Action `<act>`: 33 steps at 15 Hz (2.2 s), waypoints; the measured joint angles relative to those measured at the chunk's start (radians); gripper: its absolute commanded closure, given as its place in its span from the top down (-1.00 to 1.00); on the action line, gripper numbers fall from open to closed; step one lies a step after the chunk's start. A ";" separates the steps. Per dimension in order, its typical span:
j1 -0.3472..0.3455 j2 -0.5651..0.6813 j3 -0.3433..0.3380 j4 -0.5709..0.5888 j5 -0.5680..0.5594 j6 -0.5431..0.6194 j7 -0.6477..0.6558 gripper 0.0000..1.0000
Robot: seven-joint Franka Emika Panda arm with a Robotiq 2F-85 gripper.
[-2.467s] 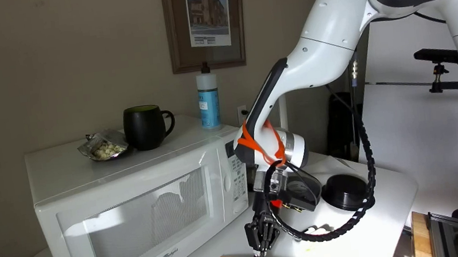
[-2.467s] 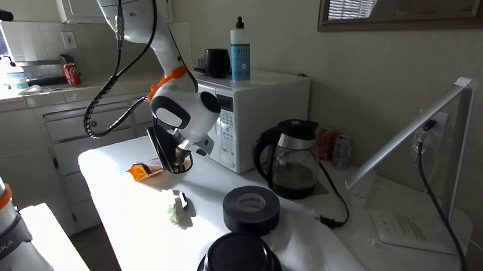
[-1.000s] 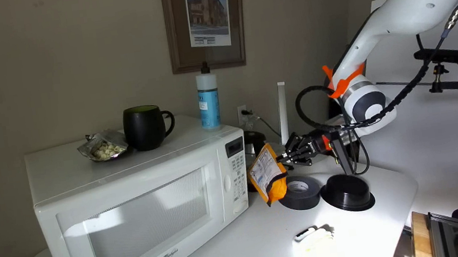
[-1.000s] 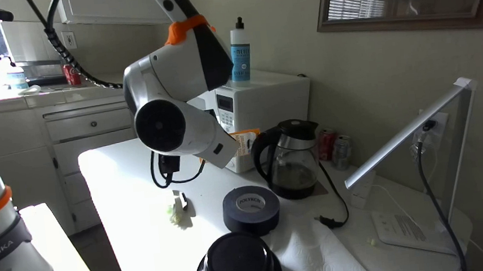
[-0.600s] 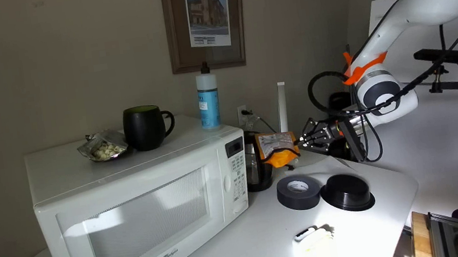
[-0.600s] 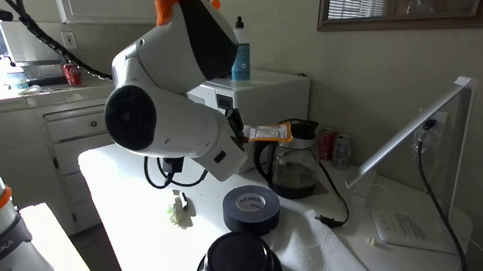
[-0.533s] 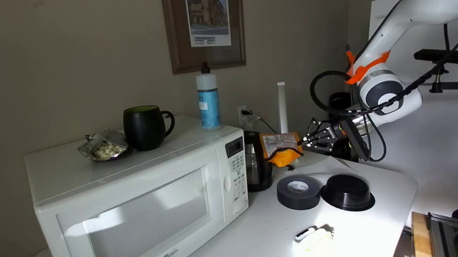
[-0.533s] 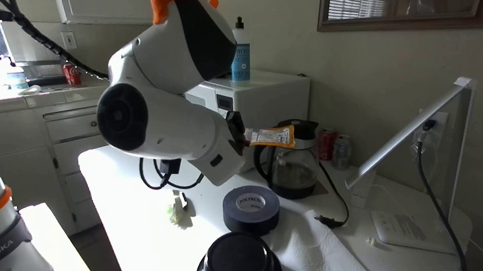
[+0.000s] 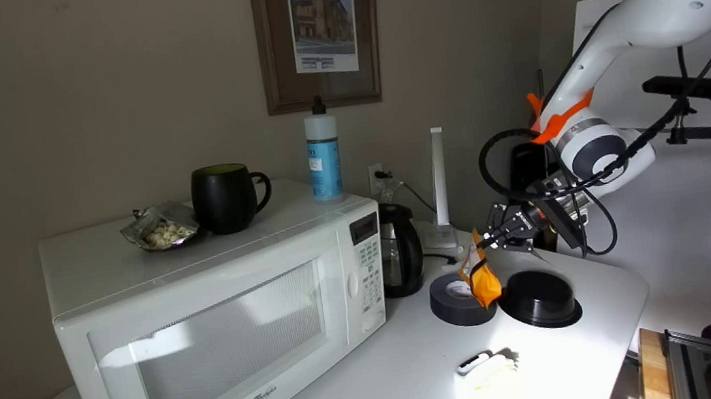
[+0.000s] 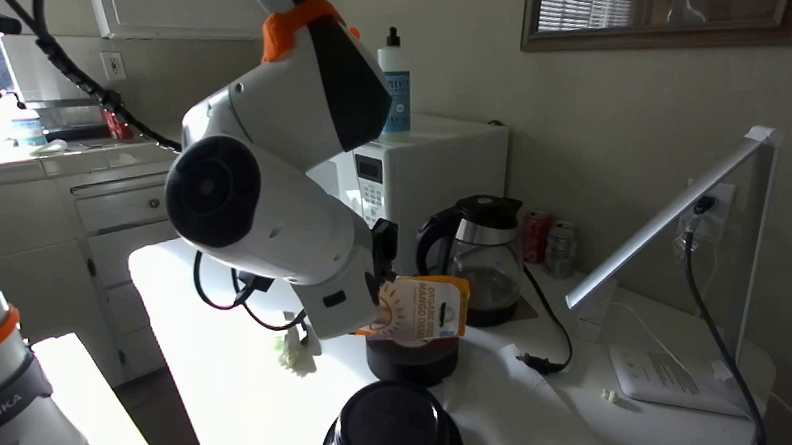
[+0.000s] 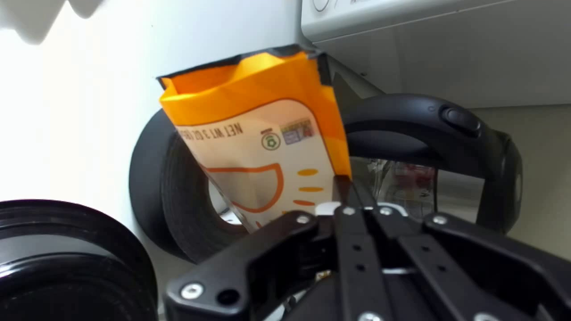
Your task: Put the orange packet on the grey tape
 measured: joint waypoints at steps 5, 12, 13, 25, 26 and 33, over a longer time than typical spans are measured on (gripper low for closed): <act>-0.001 0.035 -0.019 0.001 0.001 0.007 0.076 -1.00; -0.001 0.030 -0.024 0.012 0.049 -0.002 -0.018 -1.00; -0.001 0.022 -0.026 0.013 0.049 -0.024 -0.050 -1.00; -0.002 0.001 -0.032 0.009 0.070 -0.129 -0.225 -1.00; -0.001 0.008 -0.031 0.010 0.090 -0.128 -0.239 -1.00; 0.023 0.100 0.000 0.033 0.233 -0.118 -0.325 -0.18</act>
